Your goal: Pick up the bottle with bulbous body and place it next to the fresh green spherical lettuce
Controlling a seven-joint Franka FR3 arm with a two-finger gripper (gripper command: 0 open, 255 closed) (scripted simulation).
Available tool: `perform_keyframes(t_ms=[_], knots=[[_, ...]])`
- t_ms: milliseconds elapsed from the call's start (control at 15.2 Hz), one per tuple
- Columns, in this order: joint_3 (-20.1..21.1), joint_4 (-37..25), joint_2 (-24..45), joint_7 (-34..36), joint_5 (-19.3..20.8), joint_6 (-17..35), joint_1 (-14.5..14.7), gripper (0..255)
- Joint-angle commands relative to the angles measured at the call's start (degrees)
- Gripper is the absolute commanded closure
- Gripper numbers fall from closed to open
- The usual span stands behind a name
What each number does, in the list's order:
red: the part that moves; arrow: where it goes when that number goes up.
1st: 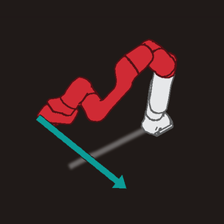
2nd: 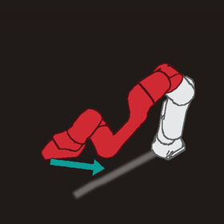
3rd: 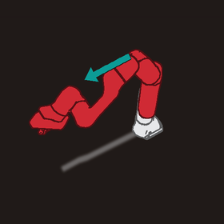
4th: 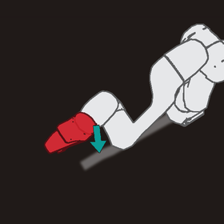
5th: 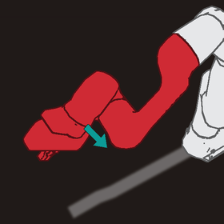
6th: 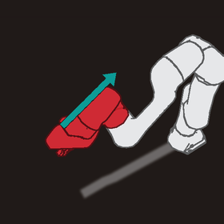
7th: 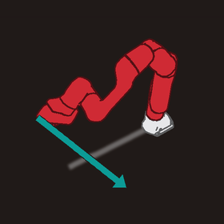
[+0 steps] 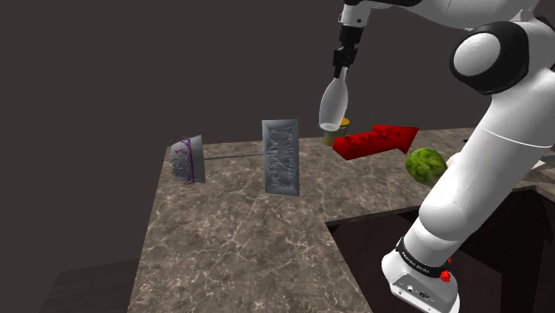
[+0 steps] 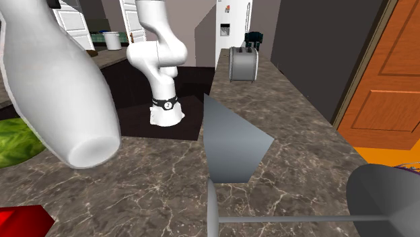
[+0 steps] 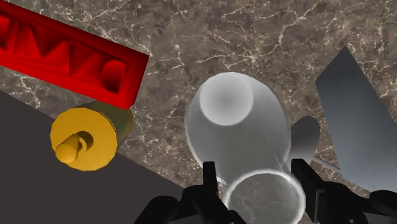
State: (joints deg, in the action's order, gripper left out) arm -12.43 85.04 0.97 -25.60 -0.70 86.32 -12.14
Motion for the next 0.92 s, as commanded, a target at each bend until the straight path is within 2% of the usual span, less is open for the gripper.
perform_keyframes(t_ms=[0,396,858], knots=[[-1.1,2.5,-2.1,-2.3,0.4,0.4,-1.1,255],[-4.5,8.8,-7.9,-8.9,2.2,1.1,-4.3,255],[-9.4,12.6,-12.1,-17.4,4.2,1.2,-8.0,255]])
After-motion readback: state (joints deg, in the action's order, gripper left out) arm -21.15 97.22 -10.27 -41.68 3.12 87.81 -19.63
